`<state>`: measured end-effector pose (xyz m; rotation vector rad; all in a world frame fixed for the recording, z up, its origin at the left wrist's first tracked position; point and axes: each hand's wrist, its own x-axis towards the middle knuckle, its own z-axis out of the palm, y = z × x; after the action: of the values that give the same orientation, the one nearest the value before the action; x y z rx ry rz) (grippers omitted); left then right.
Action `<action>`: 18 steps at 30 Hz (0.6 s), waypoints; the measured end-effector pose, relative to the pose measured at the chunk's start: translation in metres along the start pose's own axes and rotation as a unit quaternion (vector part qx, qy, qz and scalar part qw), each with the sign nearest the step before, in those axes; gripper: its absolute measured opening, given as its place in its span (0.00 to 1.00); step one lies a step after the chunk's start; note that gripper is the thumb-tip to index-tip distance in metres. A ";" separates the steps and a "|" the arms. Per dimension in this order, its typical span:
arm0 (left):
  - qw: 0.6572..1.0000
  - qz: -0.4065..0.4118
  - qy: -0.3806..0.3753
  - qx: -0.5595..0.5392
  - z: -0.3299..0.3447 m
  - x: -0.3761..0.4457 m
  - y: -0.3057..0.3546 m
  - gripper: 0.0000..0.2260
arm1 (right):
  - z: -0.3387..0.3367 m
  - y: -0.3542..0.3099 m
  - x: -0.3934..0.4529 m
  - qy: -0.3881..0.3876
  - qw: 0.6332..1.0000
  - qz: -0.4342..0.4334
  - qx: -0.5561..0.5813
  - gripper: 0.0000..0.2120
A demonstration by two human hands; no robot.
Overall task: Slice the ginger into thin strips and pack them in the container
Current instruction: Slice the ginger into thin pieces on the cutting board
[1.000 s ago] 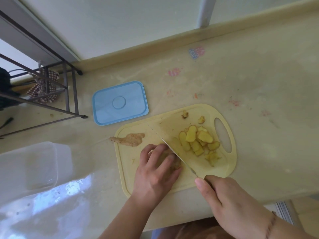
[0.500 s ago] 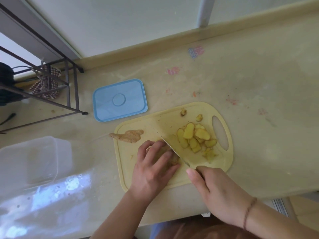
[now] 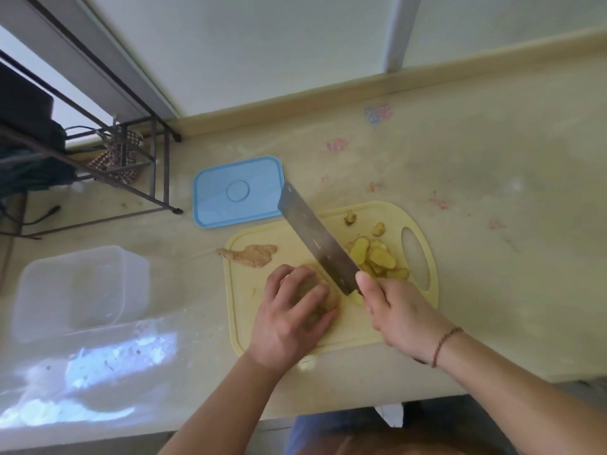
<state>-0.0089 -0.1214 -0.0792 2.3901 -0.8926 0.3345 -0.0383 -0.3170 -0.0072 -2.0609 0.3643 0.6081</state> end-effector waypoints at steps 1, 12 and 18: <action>1.000 -0.008 -0.001 0.002 0.000 0.000 0.000 0.11 | -0.006 0.004 0.001 -0.005 0.999 0.021 0.031 0.28; 0.988 -0.118 0.082 -0.052 -0.012 0.021 0.031 0.10 | -0.048 0.001 0.005 -0.119 0.884 0.122 0.435 0.26; 0.831 -0.445 -0.004 -0.332 -0.026 0.065 0.070 0.05 | -0.055 0.006 0.001 -0.187 0.796 0.138 0.558 0.27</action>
<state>-0.0076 -0.1836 -0.0020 1.8606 0.1816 -0.3157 -0.0253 -0.3673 0.0128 -0.7262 0.6042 0.7109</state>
